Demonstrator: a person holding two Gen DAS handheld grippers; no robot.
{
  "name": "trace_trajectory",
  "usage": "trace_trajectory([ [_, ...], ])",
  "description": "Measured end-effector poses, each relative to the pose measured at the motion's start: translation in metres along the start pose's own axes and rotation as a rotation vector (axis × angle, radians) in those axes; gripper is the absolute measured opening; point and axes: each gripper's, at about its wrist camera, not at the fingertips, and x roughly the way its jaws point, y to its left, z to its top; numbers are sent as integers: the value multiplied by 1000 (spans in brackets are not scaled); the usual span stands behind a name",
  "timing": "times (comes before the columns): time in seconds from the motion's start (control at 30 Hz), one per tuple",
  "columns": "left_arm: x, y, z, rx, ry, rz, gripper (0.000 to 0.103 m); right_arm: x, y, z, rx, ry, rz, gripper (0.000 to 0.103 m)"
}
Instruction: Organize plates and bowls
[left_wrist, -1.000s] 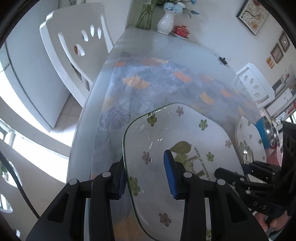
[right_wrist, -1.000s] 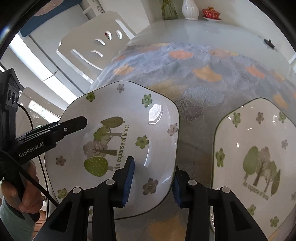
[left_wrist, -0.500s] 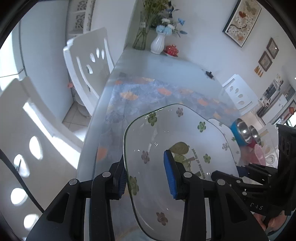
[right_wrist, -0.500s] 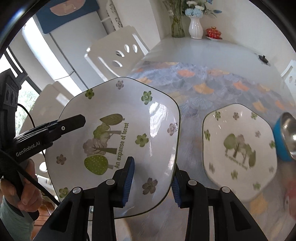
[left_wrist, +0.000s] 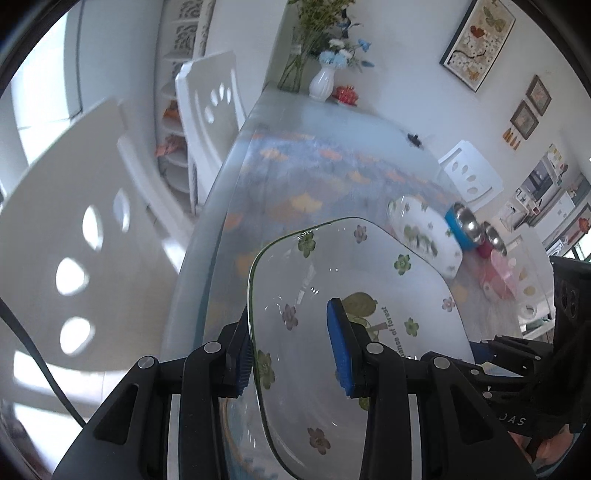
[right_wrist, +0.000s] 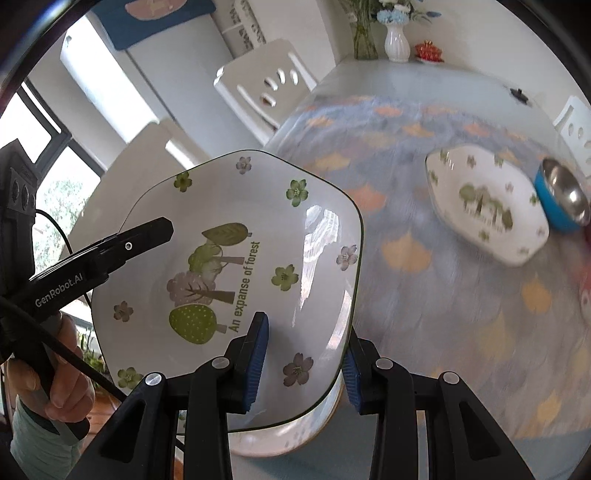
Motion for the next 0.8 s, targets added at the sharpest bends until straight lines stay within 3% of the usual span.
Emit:
trace_trajectory([
  [0.43,21,14,-59,-7,111,-1,33,24,14,-56,6,105,-42,36],
  [0.8,38,22,-75,-19,153,-10,33,38,11,-71,22,144,-81,36],
])
